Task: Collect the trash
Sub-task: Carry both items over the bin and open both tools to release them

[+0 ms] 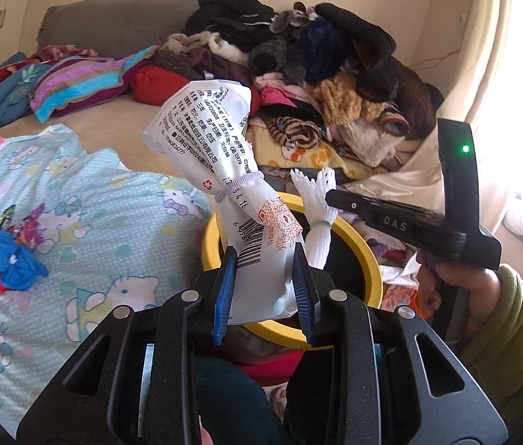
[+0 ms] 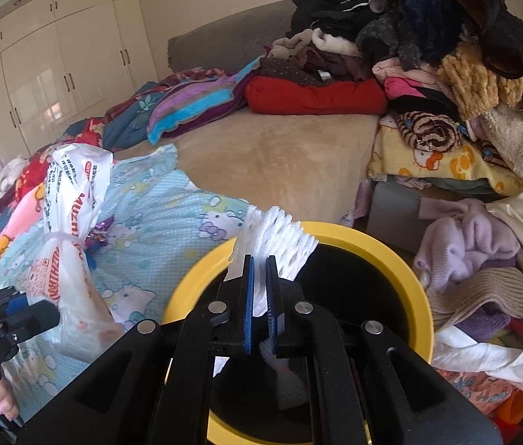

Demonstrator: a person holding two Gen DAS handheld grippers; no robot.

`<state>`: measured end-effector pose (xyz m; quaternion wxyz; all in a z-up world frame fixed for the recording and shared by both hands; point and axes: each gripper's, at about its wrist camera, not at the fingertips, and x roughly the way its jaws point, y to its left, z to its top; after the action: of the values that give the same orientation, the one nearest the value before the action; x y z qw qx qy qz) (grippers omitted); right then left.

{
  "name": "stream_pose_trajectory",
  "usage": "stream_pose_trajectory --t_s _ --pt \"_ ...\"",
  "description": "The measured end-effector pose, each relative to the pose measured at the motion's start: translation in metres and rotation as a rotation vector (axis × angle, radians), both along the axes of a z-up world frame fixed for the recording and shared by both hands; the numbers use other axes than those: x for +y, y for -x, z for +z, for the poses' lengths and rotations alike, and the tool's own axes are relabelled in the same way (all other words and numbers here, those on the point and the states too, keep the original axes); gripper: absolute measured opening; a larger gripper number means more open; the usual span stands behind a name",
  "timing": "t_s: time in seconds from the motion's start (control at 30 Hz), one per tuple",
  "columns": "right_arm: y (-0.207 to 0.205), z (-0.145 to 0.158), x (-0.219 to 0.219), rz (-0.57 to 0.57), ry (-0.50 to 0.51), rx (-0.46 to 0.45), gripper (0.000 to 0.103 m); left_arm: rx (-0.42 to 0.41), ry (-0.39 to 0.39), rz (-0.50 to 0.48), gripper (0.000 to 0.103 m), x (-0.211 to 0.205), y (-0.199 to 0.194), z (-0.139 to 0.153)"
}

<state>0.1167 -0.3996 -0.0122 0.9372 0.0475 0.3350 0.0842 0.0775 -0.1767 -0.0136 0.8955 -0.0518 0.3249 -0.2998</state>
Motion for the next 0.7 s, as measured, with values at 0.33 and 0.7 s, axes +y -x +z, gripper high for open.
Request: stream_pose_trajectory --t_s 0.33,0.7 --pt "-0.003 -0.011 -0.027 -0.06 -0.002 0.021 0.007 0.032 -0.028 -0.072 0.023 -0.031 -0.006 -0.015" --pt "-0.009 -0.024 -0.05 -0.113 -0.013 0.052 0.007 0.074 -0.06 -0.118 0.023 -0.059 -0.02 -0.032"
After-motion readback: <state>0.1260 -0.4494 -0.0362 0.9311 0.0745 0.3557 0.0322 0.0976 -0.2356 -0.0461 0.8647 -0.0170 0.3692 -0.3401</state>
